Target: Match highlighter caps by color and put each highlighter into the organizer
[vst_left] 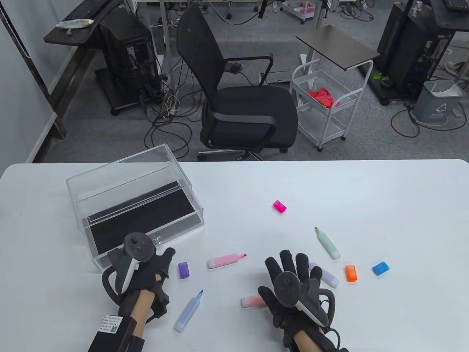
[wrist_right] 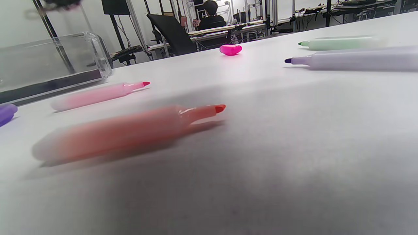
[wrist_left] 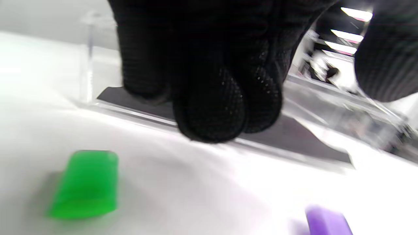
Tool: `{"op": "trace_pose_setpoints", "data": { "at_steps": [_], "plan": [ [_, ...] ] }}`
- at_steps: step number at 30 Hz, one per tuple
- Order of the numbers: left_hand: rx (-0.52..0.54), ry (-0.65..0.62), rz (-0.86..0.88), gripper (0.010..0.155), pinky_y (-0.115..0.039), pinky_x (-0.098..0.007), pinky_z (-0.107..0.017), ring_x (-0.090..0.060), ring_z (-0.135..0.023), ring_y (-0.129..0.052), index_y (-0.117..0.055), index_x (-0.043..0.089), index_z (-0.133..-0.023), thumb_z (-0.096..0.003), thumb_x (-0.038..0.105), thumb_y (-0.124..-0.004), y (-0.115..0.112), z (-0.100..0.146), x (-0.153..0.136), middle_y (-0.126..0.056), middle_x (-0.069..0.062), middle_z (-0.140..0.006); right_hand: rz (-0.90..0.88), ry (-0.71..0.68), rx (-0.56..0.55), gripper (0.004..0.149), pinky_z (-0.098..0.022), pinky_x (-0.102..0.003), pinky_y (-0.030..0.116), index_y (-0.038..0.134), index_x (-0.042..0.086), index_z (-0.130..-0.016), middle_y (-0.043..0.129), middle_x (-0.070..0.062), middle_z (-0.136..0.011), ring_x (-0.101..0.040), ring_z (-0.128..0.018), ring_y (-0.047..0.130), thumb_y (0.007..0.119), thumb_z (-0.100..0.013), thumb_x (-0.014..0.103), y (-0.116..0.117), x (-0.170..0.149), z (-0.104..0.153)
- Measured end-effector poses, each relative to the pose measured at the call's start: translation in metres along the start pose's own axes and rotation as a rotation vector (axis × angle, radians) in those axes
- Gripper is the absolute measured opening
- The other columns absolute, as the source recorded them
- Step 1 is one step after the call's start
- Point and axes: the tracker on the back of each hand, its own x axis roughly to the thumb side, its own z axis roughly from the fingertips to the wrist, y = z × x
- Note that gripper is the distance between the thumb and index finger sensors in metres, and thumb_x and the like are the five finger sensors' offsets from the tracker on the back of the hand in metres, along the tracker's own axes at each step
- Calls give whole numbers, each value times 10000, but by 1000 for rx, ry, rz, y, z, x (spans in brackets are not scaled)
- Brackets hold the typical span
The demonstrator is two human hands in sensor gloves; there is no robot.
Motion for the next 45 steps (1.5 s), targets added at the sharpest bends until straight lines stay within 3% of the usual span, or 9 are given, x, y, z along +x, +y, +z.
{"op": "trace_pose_setpoints", "data": {
  "at_steps": [2, 4, 6, 12, 17, 28, 38, 45],
  "plan": [
    [-46, -61, -46, 849, -843, -457, -609, -254, -754, -1026, -625, 251, -1048, -379, 740, -810, -3, 13, 9, -870, 69, -909, -12, 1, -5, 750, -658, -726, 87, 277, 418, -1018, 89, 35, -1128, -377, -1027, 30, 665, -397, 585, -1, -1, 1],
    [-77, -152, -114, 845, -818, -480, -638, -274, -815, -993, -619, 278, -1058, -377, 734, -825, -9, 24, 18, -833, 64, -959, -22, 2, -12, 752, -658, -727, 86, 274, 417, -1017, 91, 35, -1128, -377, -1027, 31, 667, -397, 583, -3, -2, 2],
    [-143, -162, -181, 833, -806, -490, -656, -286, -852, -970, -629, 300, -1057, -375, 732, -833, -16, 35, 23, -799, 59, -996, -27, 4, -11, 753, -658, -726, 86, 273, 416, -1017, 90, 34, -1128, -377, -1028, 32, 666, -397, 583, -4, -3, 3],
    [-281, -184, -367, 838, -821, -481, -651, -283, -847, -979, -626, 291, -1059, -375, 721, -851, -46, 56, 32, -772, 43, -1015, -38, 16, -4, 757, -658, -727, 88, 265, 414, -1016, 85, 26, -1127, -384, -1026, 32, 666, -397, 584, -5, -7, 4],
    [-356, -157, -336, 848, -848, -464, -620, -257, -789, -1019, -642, 257, -1048, -368, 709, -870, -62, 61, 28, -800, 30, -982, -51, 24, -4, 759, -658, -727, 88, 263, 411, -1017, 86, 22, -1127, -386, -1026, 37, 667, -398, 582, -6, -10, 6],
    [-281, -174, -495, 789, -896, -413, -551, -186, -640, -1070, -676, 228, -1013, -381, 654, -879, -78, 72, 41, -882, 54, -856, -40, 38, 9, 762, -656, -729, 86, 259, 407, -1017, 83, 2, -1127, -394, -1024, 41, 666, -397, 583, -8, -10, 7],
    [-334, -166, -514, 738, -865, -438, -586, -214, -670, -1041, -643, 200, -1010, -417, 568, -882, -83, 67, 47, -856, 49, -863, -26, 41, 16, 764, -655, -729, 87, 258, 404, -1018, 83, -3, -1126, -394, -1024, 43, 663, -396, 585, -8, -9, 8],
    [-309, -108, -429, 597, -850, -431, -594, -170, -667, -1000, -609, 252, -964, -445, 510, -749, -80, 57, 38, -817, 102, -813, -18, 43, 20, 763, -655, -729, 86, 260, 403, -1018, 83, -6, -1126, -392, -1024, 43, 663, -396, 584, -9, -8, 8]
  ]
}}
